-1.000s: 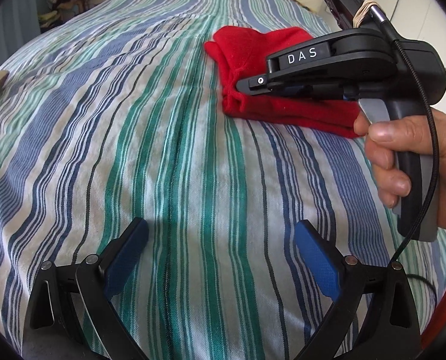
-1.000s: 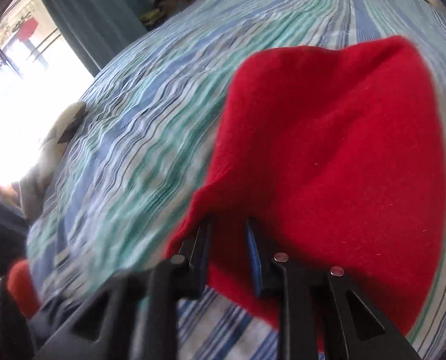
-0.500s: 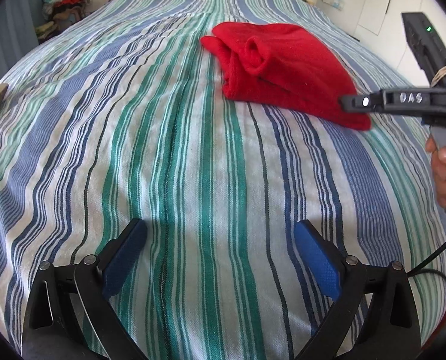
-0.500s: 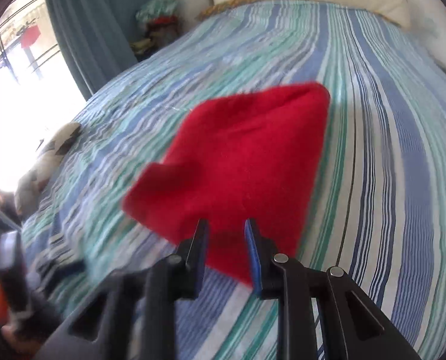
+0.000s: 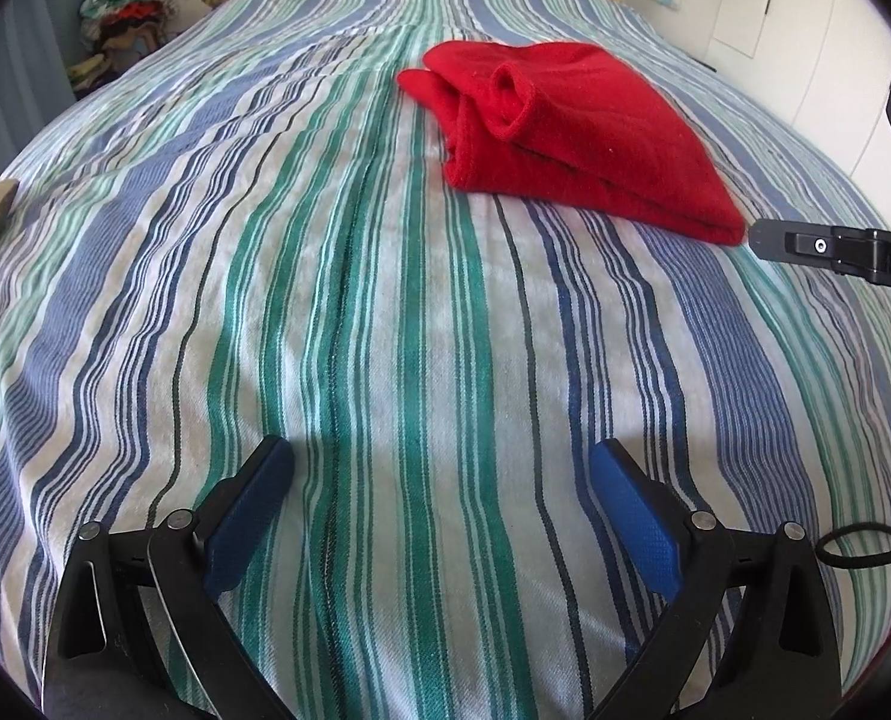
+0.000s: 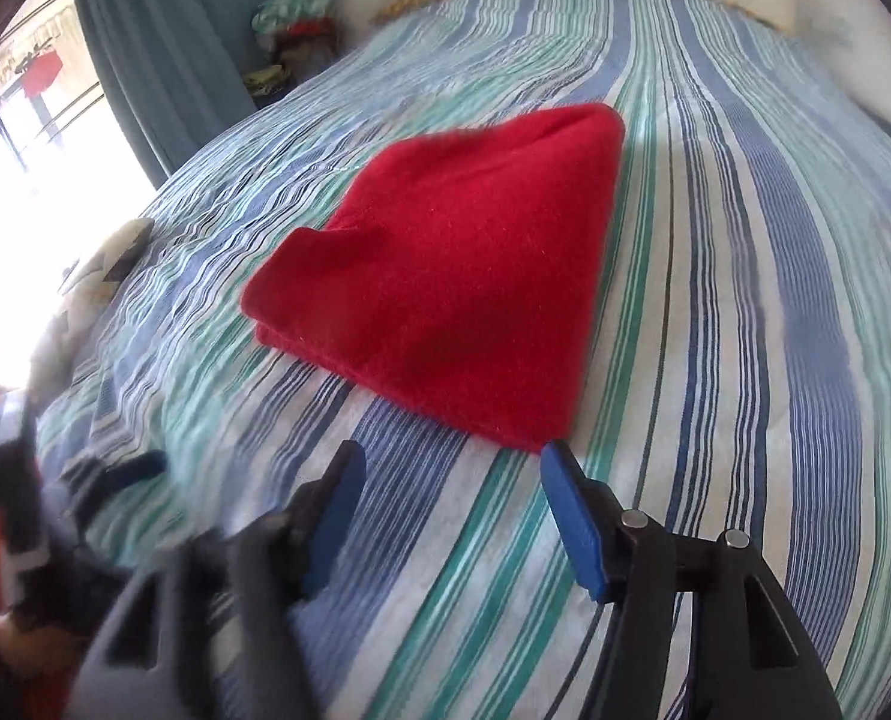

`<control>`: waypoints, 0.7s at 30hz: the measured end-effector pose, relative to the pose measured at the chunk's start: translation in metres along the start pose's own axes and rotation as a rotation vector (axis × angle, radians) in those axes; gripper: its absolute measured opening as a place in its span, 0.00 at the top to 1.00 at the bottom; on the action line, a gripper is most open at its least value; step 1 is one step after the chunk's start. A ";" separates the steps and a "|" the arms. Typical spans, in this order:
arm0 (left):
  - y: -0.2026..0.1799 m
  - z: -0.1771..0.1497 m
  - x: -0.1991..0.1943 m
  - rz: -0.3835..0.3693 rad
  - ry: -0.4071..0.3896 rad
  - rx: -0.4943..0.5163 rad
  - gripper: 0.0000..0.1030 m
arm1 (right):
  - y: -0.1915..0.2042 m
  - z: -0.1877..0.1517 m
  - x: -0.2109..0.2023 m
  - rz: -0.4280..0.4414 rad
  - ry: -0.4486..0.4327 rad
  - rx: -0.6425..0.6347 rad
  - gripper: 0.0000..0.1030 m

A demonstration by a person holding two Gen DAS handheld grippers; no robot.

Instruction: Fold small clothes

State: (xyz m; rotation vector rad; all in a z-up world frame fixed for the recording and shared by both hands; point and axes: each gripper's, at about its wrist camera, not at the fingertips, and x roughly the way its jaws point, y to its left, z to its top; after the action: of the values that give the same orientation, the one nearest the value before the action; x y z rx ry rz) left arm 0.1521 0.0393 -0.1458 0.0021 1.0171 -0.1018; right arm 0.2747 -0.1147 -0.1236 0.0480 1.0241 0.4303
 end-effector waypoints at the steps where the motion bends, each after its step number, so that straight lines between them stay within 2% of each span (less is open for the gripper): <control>1: 0.000 0.000 0.000 0.001 0.001 0.002 0.04 | -0.005 -0.004 -0.001 -0.002 0.006 0.011 0.41; 4: 0.001 0.005 -0.005 -0.011 0.037 -0.006 0.05 | -0.012 -0.013 -0.002 -0.003 0.017 0.040 0.41; 7: 0.005 0.025 -0.028 -0.146 -0.021 -0.056 0.05 | -0.022 -0.015 -0.011 0.000 0.003 0.053 0.41; 9: 0.004 0.044 -0.039 -0.227 -0.056 -0.075 0.05 | -0.033 -0.011 -0.017 -0.004 -0.018 0.070 0.33; 12: -0.007 0.076 -0.038 -0.297 -0.059 -0.057 0.05 | -0.051 -0.001 -0.022 -0.005 -0.039 0.119 0.31; 16: -0.015 0.121 -0.020 -0.339 -0.046 -0.042 0.05 | -0.066 0.013 -0.021 0.029 -0.056 0.176 0.31; 19: -0.014 0.151 0.006 -0.290 -0.028 -0.037 0.05 | -0.070 0.029 -0.016 0.066 -0.069 0.202 0.31; 21: -0.009 0.166 0.027 -0.248 -0.004 -0.046 0.05 | -0.074 0.045 -0.009 0.097 -0.080 0.223 0.27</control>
State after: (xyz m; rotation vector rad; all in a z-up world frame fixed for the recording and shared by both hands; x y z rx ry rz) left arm 0.3065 0.0201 -0.0806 -0.1666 1.0126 -0.3039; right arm 0.3317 -0.1783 -0.1100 0.3137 0.9904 0.3978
